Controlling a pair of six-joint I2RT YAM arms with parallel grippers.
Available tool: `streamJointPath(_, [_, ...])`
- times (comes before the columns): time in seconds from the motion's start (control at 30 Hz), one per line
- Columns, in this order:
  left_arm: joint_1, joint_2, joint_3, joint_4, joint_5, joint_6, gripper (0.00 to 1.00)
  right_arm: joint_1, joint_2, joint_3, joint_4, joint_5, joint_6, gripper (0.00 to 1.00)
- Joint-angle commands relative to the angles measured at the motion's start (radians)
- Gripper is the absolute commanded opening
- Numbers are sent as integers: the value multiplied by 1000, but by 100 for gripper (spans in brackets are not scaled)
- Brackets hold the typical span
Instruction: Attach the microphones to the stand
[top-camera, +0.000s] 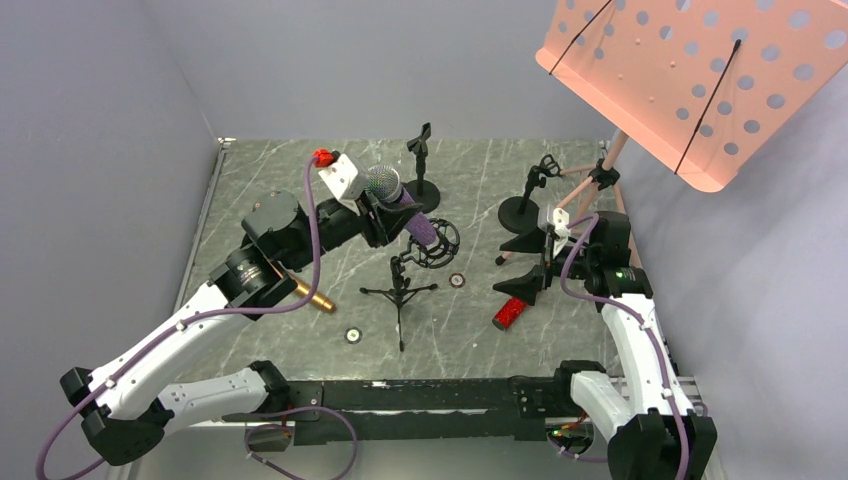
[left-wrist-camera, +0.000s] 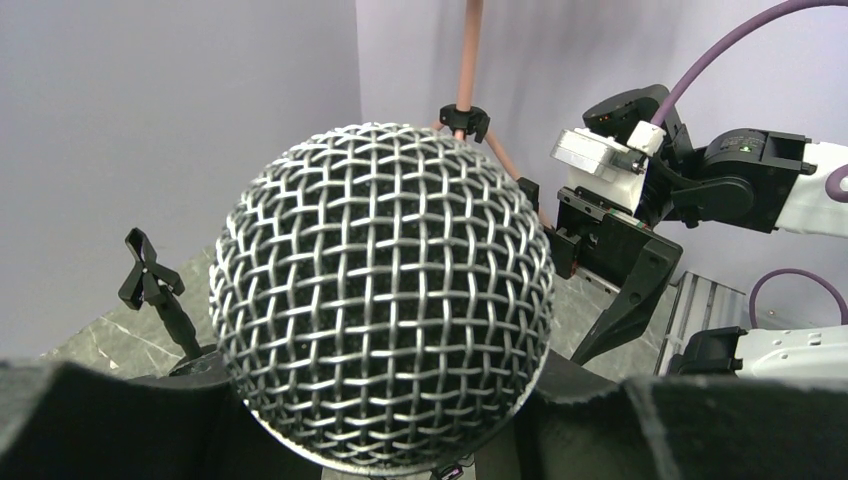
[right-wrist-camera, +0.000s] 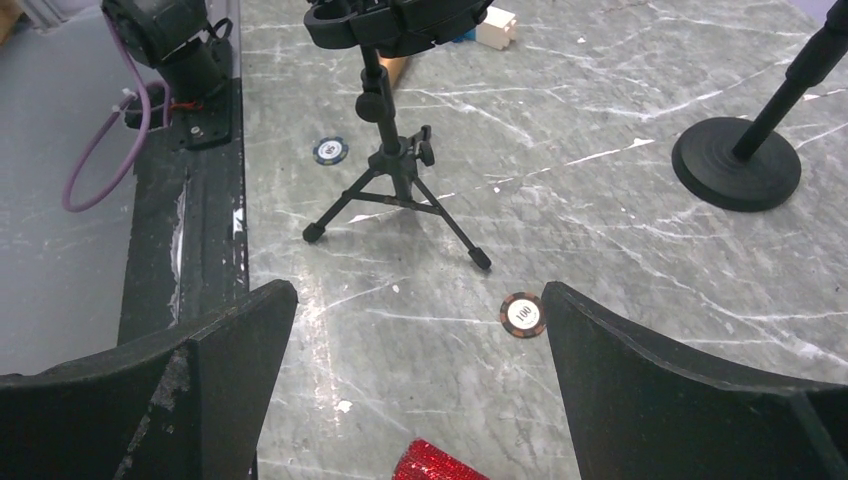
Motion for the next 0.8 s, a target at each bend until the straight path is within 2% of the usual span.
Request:
streamJointPath(0.0, [2, -19, 14, 103, 24, -11, 0, -8, -10, -1, 35, -49, -13, 100])
streamJointPath(0.5, [4, -61, -73, 130, 17, -36, 0, -20, -13, 1, 27, -65, -15, 100])
streamJointPath(0.77, [56, -68, -108, 183, 63, -88, 0, -26, -14, 0, 28, -71, -14, 100])
